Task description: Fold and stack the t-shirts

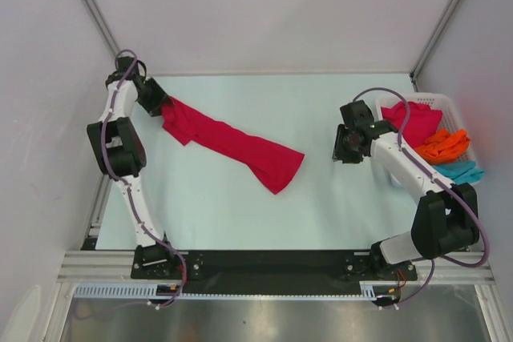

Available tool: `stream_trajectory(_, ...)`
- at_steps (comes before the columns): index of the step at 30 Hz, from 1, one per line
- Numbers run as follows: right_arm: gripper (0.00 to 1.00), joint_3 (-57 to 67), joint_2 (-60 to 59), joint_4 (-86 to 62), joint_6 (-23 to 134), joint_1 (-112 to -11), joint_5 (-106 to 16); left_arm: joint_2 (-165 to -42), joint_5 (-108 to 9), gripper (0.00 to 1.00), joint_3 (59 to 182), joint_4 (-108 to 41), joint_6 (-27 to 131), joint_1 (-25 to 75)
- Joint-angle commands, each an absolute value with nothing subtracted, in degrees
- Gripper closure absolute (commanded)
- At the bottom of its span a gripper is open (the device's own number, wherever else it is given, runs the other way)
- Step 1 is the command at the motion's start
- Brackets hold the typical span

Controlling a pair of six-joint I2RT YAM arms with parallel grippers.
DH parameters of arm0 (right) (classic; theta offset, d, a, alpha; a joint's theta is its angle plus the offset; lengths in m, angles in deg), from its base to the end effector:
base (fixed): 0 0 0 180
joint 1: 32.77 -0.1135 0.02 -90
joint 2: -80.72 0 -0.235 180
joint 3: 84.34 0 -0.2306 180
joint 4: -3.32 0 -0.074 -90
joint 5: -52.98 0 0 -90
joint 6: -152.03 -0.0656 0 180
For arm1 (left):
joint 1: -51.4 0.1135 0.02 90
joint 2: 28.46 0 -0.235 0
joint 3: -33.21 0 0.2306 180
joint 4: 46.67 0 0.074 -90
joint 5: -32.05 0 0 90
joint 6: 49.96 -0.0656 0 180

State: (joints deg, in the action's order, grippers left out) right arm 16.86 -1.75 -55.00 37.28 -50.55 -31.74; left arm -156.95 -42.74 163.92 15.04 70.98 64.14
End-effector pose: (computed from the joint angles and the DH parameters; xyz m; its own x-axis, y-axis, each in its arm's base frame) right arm 0.2730 0.0812 0.2087 -0.8735 0.1577 -0.4605 0.1132 0.9860 0.1228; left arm 0.4587 0.0861 0.1881 -0.6781 -0.6620 -0.3192 -0.5031 0.7348 -0.4549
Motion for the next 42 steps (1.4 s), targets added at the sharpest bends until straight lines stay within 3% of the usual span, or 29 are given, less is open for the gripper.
stream_trajectory(1,0.62,16.15,0.92,-55.97,37.95,-50.35,-30.86,-155.83,-38.79,0.21,163.18,17.10,70.27,63.97)
stream_trajectory(3,0.62,16.51,0.83,-55.79,37.95,-50.35,-31.04,-154.42,-39.22,0.02,161.50,16.05,70.36,63.97)
stream_trajectory(4,0.62,16.68,0.66,-55.53,37.87,-50.35,-31.22,-153.28,-39.22,0.01,160.45,15.78,70.28,64.06)
stream_trajectory(18,0.62,19.05,-0.84,-52.80,37.69,-50.43,-33.24,-138.77,-47.74,0.00,150.34,12.44,70.45,56.95)
stream_trajectory(23,0.62,20.11,-0.66,-51.84,37.78,-50.43,-33.41,-136.48,-45.65,0.00,148.57,11.65,70.36,54.40)
stream_trajectory(32,0.62,18.80,-2.16,-51.31,37.78,-50.26,-33.33,-138.14,-37.04,0.00,136.89,0.67,69.92,35.43)
stream_trajectory(42,0.62,20.11,-1.45,-50.87,39.01,-47.36,-33.59,-135.87,-37.03,0.00,122.05,-6.80,71.77,25.48)
